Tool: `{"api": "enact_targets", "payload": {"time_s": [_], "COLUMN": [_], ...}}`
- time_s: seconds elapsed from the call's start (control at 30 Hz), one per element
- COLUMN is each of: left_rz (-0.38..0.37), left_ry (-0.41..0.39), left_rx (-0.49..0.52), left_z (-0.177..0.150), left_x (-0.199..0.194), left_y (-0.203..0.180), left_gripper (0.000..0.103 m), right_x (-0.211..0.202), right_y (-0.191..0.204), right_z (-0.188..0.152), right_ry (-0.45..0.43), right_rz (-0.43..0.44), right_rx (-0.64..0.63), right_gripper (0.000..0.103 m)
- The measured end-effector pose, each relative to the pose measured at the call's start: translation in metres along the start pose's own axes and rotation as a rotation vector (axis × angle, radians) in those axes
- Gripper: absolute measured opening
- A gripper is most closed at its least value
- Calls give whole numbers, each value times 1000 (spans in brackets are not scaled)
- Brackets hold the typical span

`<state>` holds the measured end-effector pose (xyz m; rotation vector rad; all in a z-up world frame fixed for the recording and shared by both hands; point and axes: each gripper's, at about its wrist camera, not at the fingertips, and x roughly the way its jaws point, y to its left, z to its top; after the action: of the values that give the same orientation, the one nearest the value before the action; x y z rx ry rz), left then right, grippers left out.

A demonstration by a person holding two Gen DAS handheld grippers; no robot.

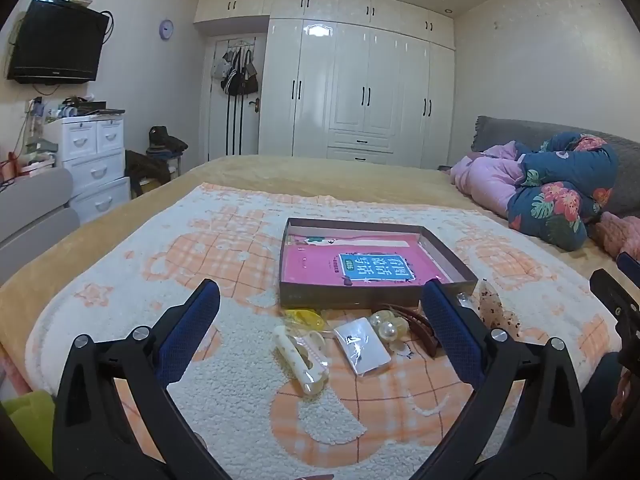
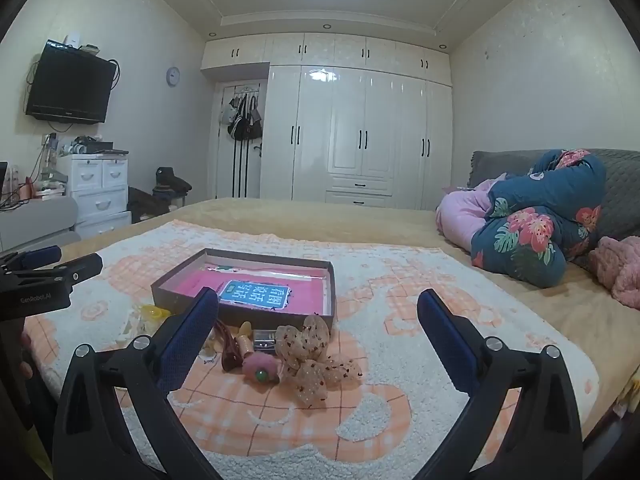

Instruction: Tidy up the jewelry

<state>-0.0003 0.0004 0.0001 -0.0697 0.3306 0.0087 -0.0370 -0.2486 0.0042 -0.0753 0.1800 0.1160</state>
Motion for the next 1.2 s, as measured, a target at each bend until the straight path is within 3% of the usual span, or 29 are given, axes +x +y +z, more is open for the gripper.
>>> {"api": "enact_targets", "payload": {"time_s": [1.2], "left_rz": [10], "left_ry": [-15], "left_rx": [1], "left_z": [3], "left_x": [-5], "left_y": [1], "left_gripper": [92], "right_x": [-2], "right_y": [1], "right_z": [3], "right_ry": [15], "right_rz": [-4], "right_rx": [-6], "right_gripper": [97]}}
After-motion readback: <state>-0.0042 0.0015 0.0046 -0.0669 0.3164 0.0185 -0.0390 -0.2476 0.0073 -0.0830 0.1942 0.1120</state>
